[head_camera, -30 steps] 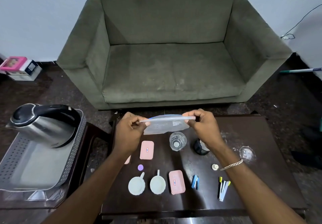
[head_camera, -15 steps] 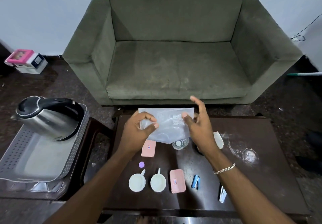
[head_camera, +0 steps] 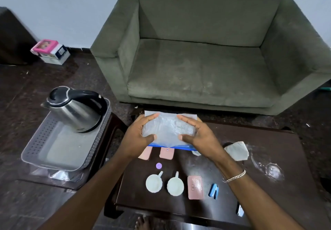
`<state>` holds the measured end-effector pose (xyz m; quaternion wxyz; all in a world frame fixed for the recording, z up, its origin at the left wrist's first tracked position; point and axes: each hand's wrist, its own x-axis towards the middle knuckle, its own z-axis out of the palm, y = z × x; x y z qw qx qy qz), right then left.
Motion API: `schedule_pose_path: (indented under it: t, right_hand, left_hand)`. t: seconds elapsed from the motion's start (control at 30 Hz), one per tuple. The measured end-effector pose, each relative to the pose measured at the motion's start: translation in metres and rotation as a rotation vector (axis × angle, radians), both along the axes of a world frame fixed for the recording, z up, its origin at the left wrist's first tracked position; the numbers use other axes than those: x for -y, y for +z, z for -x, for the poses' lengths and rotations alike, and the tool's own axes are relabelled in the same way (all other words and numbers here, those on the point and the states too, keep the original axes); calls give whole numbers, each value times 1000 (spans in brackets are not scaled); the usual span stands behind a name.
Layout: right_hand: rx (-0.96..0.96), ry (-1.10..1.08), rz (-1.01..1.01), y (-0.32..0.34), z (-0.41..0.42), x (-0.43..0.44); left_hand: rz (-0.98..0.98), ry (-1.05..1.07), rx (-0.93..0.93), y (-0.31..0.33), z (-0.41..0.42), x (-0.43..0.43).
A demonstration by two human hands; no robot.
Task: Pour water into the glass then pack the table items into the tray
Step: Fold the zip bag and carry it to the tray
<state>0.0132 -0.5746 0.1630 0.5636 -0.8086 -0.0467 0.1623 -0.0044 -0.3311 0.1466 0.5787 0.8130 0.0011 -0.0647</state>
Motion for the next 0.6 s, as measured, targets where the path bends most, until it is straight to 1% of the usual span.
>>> schedule_pose_path:
  t: [0.2, 0.37, 0.5, 0.6]
  right_hand:
    - [6, 128, 17, -14, 0, -74]
    - [32, 215, 45, -31, 1, -164]
    - [96, 232, 63, -48, 6, -215]
    - [108, 279, 107, -65, 12, -267]
  left_hand:
    - [-4, 71, -28, -4, 22, -86]
    - [-53, 225, -65, -5, 45, -173]
    - [-201, 278, -46, -12, 46, -230]
    - [-306, 350, -56, -25, 50, -282]
